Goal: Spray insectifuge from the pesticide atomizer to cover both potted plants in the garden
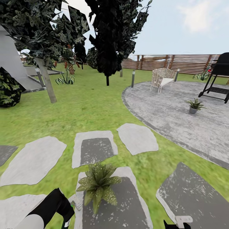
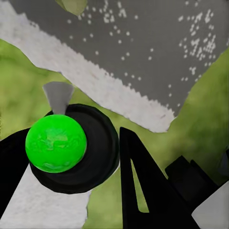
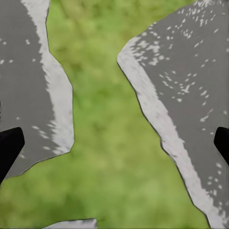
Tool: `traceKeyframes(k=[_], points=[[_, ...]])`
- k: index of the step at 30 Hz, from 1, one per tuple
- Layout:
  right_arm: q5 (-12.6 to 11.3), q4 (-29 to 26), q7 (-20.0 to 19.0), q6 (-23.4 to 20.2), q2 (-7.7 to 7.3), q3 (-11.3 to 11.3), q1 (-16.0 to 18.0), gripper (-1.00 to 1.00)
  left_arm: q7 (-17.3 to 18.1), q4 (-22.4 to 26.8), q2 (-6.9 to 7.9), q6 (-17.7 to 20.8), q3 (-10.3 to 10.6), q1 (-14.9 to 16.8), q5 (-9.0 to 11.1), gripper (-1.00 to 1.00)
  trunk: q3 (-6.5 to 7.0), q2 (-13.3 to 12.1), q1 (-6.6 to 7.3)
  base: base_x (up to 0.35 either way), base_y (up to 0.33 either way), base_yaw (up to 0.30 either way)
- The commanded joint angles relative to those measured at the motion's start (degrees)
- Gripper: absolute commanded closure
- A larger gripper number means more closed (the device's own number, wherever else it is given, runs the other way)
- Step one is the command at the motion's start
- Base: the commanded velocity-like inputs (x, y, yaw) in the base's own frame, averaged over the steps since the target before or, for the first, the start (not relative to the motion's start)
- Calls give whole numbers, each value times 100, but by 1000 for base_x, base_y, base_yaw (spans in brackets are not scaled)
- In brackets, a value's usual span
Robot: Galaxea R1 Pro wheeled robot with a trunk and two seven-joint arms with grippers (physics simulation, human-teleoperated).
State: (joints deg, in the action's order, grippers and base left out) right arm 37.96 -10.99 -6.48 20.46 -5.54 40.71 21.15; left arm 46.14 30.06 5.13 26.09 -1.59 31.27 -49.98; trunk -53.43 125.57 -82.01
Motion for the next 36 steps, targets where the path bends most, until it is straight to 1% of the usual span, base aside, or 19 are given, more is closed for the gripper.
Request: traceKeyframes(k=[1,8,11,18,25,27,36], points=[[10,0,-46,19,0,49,3,-100,35,9,1,36,-14,2,-22,100,-6,2,0,37,-27,69],[10,3,-46,19,0,49,3,-100,27,0,58,28,7,-23,-38,100,-6,2,0,5,-4,10],[10,4,-38,19,0,50,3,-100,27,-7,59,27,21,-31,-38,100,-6,2,0,0,0,72],[10,7,-40,19,0,49,3,-100,-43,-9,19,27,27,-33,-38,100,-6,2,0,0,0,253],[10,6,-42,19,0,48,3,-100,-51,0,15,27,20,-33,-38,100,-6,2,0,0,0,271],[10,5,-42,19,0,50,3,-100,-51,0,12,27,17,-33,-38,100,-6,2,0,0,-18,114],[10,2,-43,19,0,51,3,-100,-50,7,9,28,1,-33,-38,100,-6,2,0,51,-213,9]])
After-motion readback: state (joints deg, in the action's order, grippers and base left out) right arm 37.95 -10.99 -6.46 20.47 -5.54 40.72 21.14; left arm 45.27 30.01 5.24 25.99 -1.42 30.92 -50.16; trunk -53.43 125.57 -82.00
